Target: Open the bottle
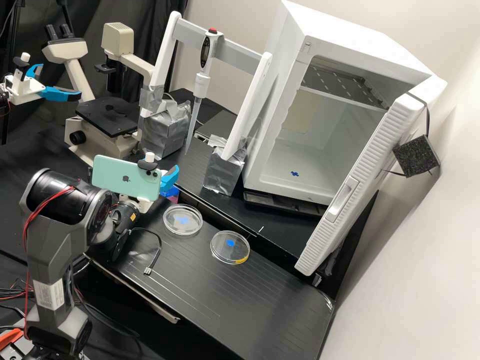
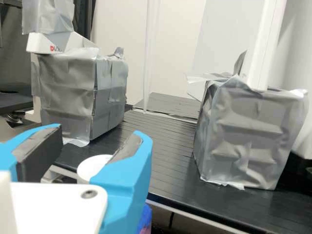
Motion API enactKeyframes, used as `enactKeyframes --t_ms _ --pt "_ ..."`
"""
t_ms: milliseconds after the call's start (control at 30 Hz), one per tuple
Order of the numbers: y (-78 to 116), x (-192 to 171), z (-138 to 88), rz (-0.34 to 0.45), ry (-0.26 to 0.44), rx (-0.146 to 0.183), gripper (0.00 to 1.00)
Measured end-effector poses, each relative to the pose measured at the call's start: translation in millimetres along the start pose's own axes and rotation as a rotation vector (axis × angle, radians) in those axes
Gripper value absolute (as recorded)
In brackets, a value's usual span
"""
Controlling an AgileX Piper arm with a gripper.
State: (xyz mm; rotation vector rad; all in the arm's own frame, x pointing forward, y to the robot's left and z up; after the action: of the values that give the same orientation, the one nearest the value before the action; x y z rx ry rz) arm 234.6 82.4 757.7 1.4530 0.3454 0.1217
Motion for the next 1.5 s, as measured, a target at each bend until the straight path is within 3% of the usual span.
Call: enactKeyframes --t_ms 700,1033,1233,1267,1500 --pt "0.2 0.7 3.5 0.016 -0.018 0.0 0.0" --pt "5.1 1.6 8.5 0.023 -0.018 0.066 0.0" --pt "5.5 1.9 8.5 0.023 -0.015 0.084 0.0" --pt "5.4 1.9 8.6 0.021 -0.016 0.084 1.0" --pt "8.1 -0.2 6.3 0.029 -0.009 0.084 1.0"
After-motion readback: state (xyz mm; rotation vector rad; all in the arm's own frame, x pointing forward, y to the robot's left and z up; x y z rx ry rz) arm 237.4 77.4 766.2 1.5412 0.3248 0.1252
